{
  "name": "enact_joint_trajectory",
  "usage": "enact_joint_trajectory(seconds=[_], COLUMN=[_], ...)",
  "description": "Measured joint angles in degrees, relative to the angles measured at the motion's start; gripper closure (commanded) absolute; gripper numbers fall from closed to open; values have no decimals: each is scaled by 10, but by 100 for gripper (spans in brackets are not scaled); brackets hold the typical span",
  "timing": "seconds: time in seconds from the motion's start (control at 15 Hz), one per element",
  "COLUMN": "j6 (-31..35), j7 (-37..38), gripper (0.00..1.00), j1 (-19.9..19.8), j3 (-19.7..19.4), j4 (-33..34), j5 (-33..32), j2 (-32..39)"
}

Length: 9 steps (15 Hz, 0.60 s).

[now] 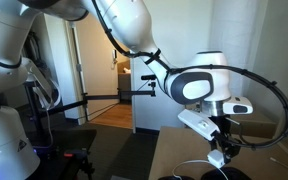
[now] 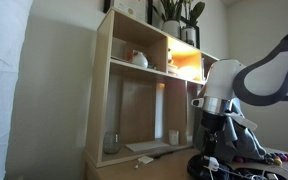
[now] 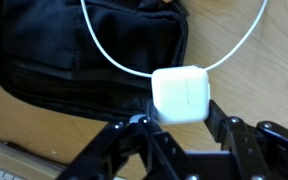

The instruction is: Put the charger head in the black bag

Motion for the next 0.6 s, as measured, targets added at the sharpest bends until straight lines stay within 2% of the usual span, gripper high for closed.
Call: enact_joint_trajectory(seconds=[0.53,0.6], j6=[0,0], j7=[0,0], gripper=[48,73], j1=[1,1], j3=[0,0], j4=[0,0], j5=[0,0], j2=[1,1])
